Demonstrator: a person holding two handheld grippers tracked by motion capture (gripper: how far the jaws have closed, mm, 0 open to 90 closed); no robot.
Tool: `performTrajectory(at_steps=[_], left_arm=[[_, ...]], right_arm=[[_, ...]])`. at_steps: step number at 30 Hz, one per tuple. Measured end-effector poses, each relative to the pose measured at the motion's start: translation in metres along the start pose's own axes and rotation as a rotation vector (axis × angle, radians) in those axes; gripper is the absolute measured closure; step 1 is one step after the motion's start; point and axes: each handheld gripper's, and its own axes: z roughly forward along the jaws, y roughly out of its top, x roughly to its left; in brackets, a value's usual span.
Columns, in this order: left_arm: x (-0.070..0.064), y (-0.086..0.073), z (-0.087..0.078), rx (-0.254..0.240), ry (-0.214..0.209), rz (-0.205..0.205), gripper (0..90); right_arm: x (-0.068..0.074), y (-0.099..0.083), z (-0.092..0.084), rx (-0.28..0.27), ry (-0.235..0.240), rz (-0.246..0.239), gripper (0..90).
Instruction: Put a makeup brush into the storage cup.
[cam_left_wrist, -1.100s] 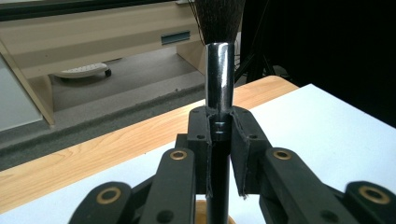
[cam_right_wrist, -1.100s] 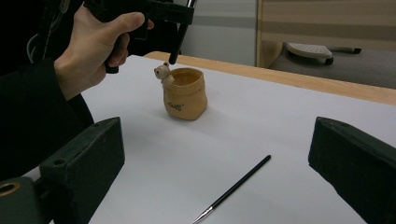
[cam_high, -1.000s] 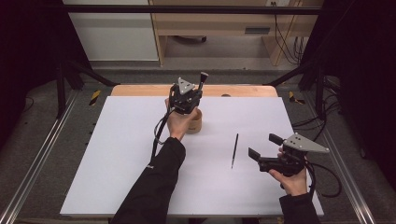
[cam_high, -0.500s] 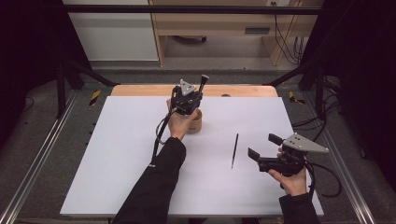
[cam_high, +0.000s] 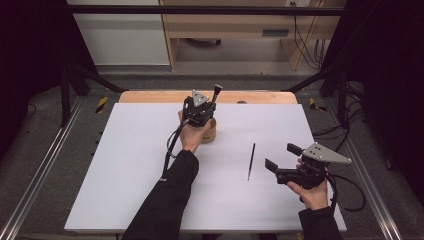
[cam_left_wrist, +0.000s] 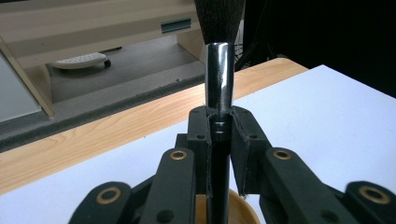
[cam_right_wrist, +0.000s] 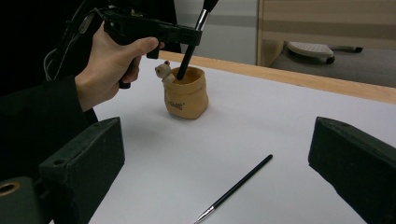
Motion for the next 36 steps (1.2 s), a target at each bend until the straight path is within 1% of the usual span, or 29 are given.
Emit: performTrajectory(at_steps=[1,2,3,4,6,10,15,16,18,26,28,30,33,36], left_arm=[[0.000,-0.001,0.000,0.005,0.002,0.008,78.8],[0.000,-0.003,0.000,0.003,0.000,0.003,78.8],[0.000,-0.004,0.000,0.009,0.000,0.010,78.8],[0.000,-0.005,0.001,0.009,0.002,0.004,78.8],[0.000,-0.009,0.001,0.016,0.001,0.012,78.8],[-0.002,-0.014,0.002,0.021,0.000,0.012,78.8],[-0.003,-0.018,0.001,0.030,-0.002,0.019,78.7],[-0.003,-0.019,0.000,0.038,-0.004,0.028,78.7],[-0.003,-0.021,-0.001,0.036,-0.005,0.024,78.7],[-0.004,-0.025,-0.004,0.061,0.004,0.043,78.2],[-0.005,-0.025,-0.005,0.063,0.002,0.042,77.6],[-0.005,-0.025,-0.007,0.061,-0.002,0.043,76.4],[-0.004,-0.024,-0.012,0.059,-0.012,0.033,70.9],[-0.003,-0.023,-0.020,0.054,-0.022,0.032,66.8]], right_arm=[[0.000,0.000,0.000,0.000,0.000,0.000,4.1],[0.000,0.000,0.000,0.000,0.000,0.001,4.0],[0.000,0.000,0.000,-0.001,0.001,0.000,4.1],[0.000,0.000,0.000,0.001,0.001,-0.002,4.1],[0.000,0.000,0.000,0.001,0.000,-0.002,4.1],[0.002,0.000,0.001,0.001,0.001,0.001,4.1],[0.001,0.000,0.000,0.000,0.002,-0.001,4.1],[0.001,0.000,0.000,0.000,0.001,-0.001,4.1],[0.001,0.000,0.001,0.001,0.000,0.000,4.1],[0.003,0.000,0.002,0.003,-0.001,-0.004,4.1],[0.003,0.000,0.001,0.002,-0.001,-0.004,4.1],[0.003,0.000,0.001,0.001,0.000,-0.002,4.1],[0.003,0.000,0.001,0.002,-0.002,-0.003,4.1],[0.003,0.001,0.001,0.001,-0.003,-0.004,4.1]])
